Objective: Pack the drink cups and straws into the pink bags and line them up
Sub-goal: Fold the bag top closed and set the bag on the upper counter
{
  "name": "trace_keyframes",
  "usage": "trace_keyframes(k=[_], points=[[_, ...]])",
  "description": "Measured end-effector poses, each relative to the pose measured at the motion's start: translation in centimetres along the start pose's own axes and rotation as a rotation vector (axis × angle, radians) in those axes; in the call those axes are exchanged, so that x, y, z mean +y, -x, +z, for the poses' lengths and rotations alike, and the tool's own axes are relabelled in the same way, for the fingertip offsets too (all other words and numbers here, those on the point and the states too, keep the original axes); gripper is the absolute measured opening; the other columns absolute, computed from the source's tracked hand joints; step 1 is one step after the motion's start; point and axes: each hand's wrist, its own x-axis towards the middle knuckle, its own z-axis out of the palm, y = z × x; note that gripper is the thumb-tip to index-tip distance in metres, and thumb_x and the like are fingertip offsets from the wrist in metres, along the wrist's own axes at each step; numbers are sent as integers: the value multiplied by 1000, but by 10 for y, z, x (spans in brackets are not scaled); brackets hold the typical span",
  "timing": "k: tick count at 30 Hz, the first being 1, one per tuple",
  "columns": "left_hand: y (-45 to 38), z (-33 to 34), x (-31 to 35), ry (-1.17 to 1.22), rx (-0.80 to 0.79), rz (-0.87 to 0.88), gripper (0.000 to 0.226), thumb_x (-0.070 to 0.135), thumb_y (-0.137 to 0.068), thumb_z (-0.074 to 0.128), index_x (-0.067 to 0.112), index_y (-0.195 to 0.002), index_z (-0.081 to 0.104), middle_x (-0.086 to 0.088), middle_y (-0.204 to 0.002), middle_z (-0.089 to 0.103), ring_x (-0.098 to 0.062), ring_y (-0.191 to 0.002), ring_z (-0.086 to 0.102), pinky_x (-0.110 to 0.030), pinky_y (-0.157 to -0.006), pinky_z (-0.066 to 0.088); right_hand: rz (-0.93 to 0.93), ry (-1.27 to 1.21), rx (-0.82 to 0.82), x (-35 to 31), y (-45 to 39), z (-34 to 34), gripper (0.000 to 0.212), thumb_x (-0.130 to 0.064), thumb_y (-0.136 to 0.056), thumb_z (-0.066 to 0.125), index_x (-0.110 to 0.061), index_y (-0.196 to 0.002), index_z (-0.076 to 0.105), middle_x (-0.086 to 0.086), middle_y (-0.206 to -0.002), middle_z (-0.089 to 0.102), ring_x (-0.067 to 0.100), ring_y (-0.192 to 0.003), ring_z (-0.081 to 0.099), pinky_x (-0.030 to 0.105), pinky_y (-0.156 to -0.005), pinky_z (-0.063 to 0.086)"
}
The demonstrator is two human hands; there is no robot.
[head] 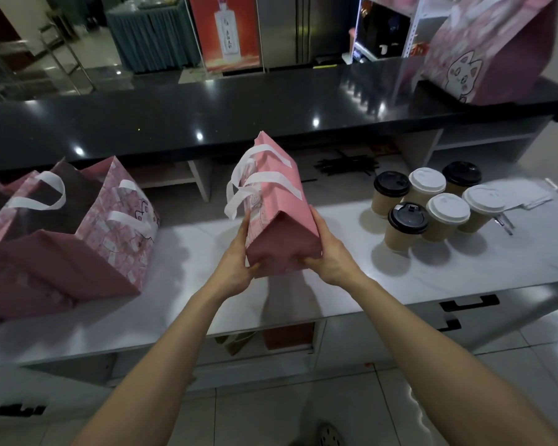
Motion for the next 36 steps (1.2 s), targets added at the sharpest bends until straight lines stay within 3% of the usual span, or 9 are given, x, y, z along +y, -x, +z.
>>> trace_keyframes(k=[5, 8, 12, 17, 19, 23, 27, 29, 36], points=[[-43, -15, 63, -35, 35, 161, 125, 29, -93, 87, 69, -162, -10, 8, -162, 52, -19, -135, 63, -36, -104, 54, -83, 37, 149, -34, -8, -63, 125, -29, -81, 91, -69, -161, 4, -7, -141, 63, 20, -121, 65, 40, -98, 56], [-80, -18, 106, -21, 43, 261, 132, 45, -82, 92, 68, -162, -9, 42, -150, 47, 5, -125, 62, -12, -96, 49, -117, 81, 229, -49, -20, -110, 123, -38, -81, 90, -69, -161, 3, -8, -137, 66, 19, -119, 67, 39, -99, 55], [-136, -1, 164, -43, 96, 346, 130, 49, -83, 91, 56, -169, -6, 11, -148, 55, -12, -124, 60, -33, -105, 52, -193, 117, 312, -57, -48, -178, 113, -40, -83, 85, -68, -161, 8, -8, -128, 70, 17, -111, 69, 35, -94, 54], [-210, 22, 224, 9, 176, 431, 122, 67, -81, 84, 61, -167, -2, 12, -145, 60, 7, -117, 63, -8, -94, 46, -314, 107, 365, -46, -94, -264, 104, -44, -88, 85, -68, -161, 15, -20, -124, 72, -9, -106, 70, 10, -84, 53], [-241, 33, 245, 30, 198, 441, 122, 65, -81, 87, 62, -167, 1, 13, -147, 60, 11, -123, 61, -15, -98, 51, -343, 86, 366, -40, -116, -297, 104, -44, -88, 87, -66, -162, 17, -15, -128, 71, -1, -110, 72, 21, -90, 59], [-299, 74, 275, 6, 219, 387, 124, 50, -86, 90, 48, -172, 1, 0, -150, 59, -14, -133, 62, -40, -110, 55, -336, 122, 369, -11, -155, -348, 105, -36, -91, 86, -66, -162, 14, -8, -137, 67, 12, -119, 70, 37, -98, 57], [-339, 122, 272, -21, 240, 322, 122, 41, -90, 88, 45, -173, -2, 6, -143, 58, -2, -125, 60, -28, -106, 53, -276, 205, 324, 39, -185, -373, 105, -20, -94, 78, -59, -164, 12, -3, -143, 62, 21, -122, 67, 45, -104, 56], [-349, 136, 258, -27, 252, 224, 121, 37, -92, 85, 43, -173, -5, 1, -155, 54, -12, -138, 56, -38, -116, 49, -257, 224, 310, 57, -193, -377, 105, -18, -95, 75, -57, -165, 8, 1, -146, 61, 26, -125, 67, 48, -104, 56], [-355, 141, 247, 21, 255, -9, 137, 91, -64, 83, 71, -159, -13, -3, -160, 56, -27, -144, 58, -55, -117, 51, -246, 167, 286, 71, -211, -386, 108, -22, -98, 74, -62, -164, -2, 2, -149, 60, 26, -123, 69, 55, -105, 56]])
